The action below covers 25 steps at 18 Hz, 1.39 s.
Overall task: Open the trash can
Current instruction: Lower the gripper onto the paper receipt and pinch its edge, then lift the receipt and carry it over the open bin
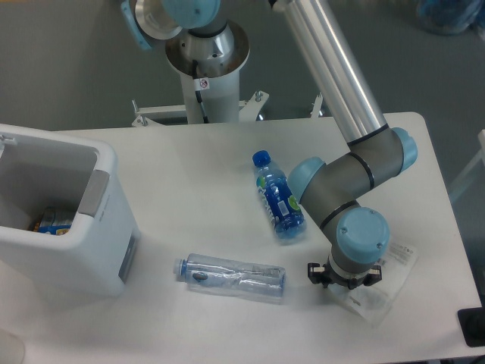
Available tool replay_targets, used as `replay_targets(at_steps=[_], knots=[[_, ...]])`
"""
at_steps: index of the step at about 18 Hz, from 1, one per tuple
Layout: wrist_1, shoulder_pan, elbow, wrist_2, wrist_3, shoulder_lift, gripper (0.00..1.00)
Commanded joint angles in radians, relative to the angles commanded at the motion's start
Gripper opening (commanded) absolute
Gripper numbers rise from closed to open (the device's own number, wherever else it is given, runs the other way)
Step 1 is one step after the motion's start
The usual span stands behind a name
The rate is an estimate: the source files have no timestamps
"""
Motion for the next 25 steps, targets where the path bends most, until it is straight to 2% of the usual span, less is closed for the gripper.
replay_targets(at_steps=[1,8,16,25], knots=[[0.000,0.000,-0.002,0.003,0.002,0.002,0.00],[0.000,0.002,0.002,-0.001,0.006,0.026,0.00],[-0.002,0.035,0.002,-0.035,0.008,0.144,0.00],[-0.002,0.037,0.002,-0.179,0.058,0.258,0.00]])
